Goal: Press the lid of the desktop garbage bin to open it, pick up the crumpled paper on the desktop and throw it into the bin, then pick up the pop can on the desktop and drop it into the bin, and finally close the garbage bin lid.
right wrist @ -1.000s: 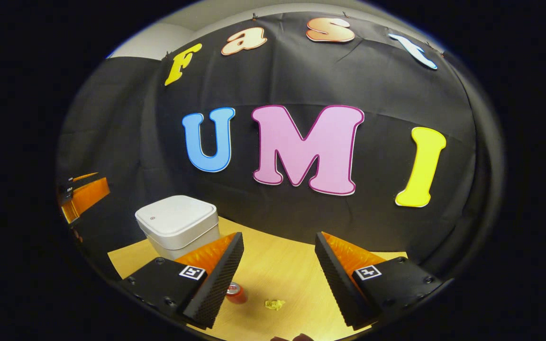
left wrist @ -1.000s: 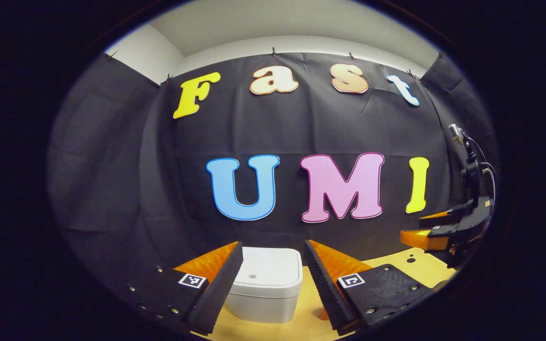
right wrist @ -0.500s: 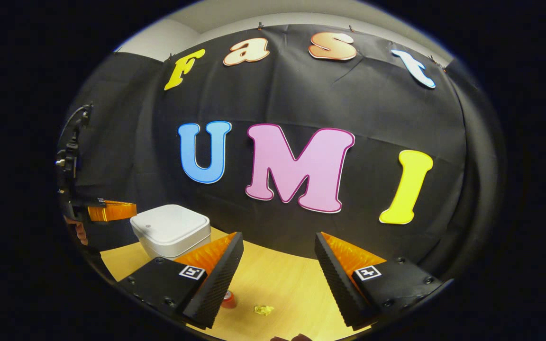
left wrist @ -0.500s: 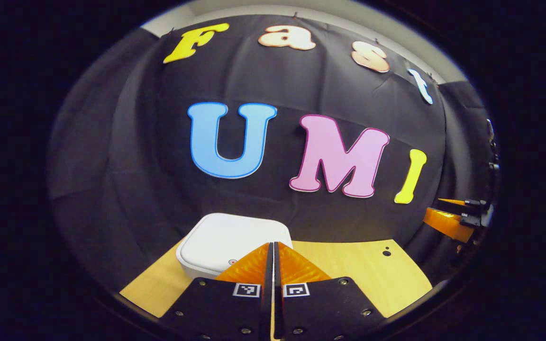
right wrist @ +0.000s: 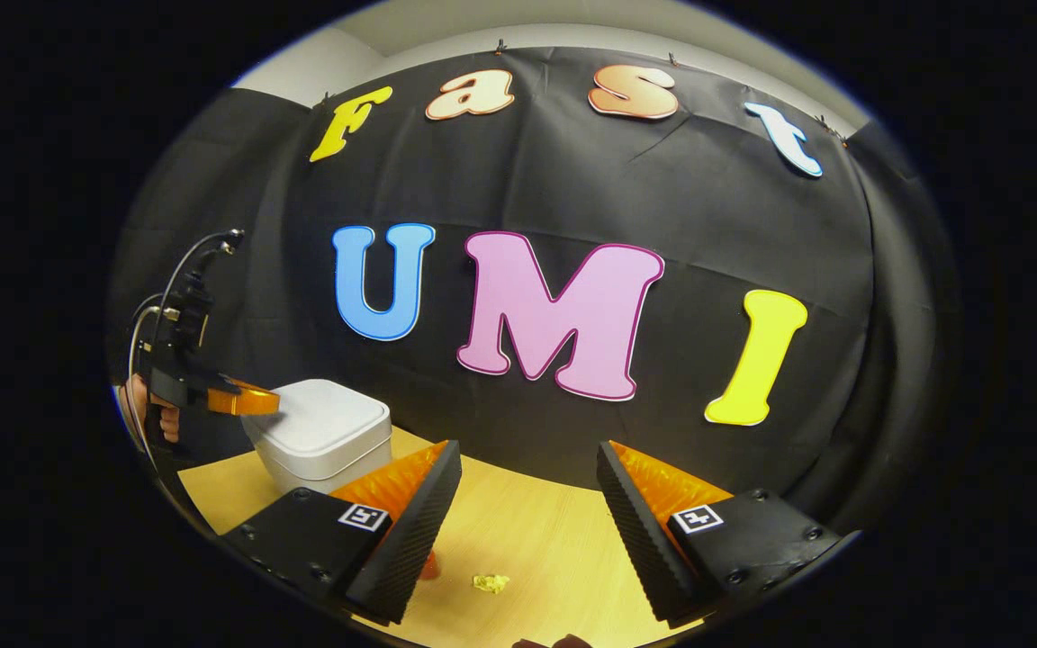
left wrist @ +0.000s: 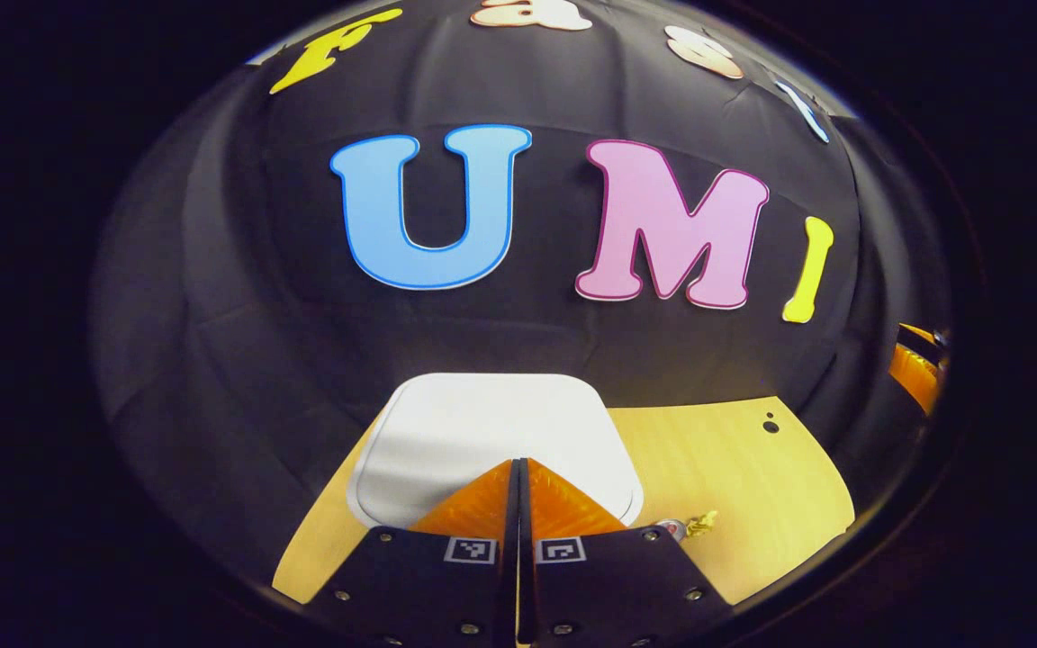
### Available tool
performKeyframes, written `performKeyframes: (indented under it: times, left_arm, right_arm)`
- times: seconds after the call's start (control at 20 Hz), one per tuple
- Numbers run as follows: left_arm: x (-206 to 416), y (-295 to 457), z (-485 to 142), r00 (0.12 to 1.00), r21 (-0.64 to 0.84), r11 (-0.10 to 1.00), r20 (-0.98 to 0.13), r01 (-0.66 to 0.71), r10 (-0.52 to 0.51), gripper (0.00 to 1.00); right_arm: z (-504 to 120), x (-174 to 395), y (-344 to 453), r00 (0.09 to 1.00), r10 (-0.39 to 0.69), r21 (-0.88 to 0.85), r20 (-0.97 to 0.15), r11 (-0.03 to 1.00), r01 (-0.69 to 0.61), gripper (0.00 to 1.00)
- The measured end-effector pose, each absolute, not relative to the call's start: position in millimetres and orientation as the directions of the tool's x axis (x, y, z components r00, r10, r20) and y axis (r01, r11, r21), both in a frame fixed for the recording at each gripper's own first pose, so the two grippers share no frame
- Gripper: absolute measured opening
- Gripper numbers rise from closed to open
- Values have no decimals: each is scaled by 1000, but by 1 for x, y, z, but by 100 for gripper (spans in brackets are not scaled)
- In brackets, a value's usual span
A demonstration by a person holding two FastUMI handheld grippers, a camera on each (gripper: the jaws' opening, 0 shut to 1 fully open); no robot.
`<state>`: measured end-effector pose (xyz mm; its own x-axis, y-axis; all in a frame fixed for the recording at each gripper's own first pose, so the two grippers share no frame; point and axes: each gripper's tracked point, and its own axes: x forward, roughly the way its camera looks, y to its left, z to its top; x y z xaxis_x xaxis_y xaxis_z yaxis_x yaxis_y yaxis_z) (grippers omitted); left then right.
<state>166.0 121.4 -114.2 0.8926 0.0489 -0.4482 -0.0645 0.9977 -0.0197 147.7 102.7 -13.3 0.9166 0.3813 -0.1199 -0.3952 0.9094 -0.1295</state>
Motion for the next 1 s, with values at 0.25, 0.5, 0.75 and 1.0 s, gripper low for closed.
performKeyframes:
  times: [0.25, 0.5, 0.75, 1.0]
  left_arm:
    - [165, 125, -134, 861, 7, 998, -506, -56, 52, 2]
    - [162, 127, -137, 849, 4, 998, -525, -64, 57, 2]
    - [162, 127, -134, 856, 26, 999, -514, -48, 54, 2]
    - [163, 127, -125, 857, 124, 991, -504, -50, 107, 2]
  right_arm:
    - [-16, 143, 98, 920, 371, -129, -128, 913, -386, 98]
    - [-25, 142, 93, 921, 361, -108, -150, 919, -378, 98]
    - [-32, 140, 93, 917, 362, -102, -169, 919, -381, 98]
    - [-31, 139, 90, 918, 357, -97, -172, 921, -377, 98]
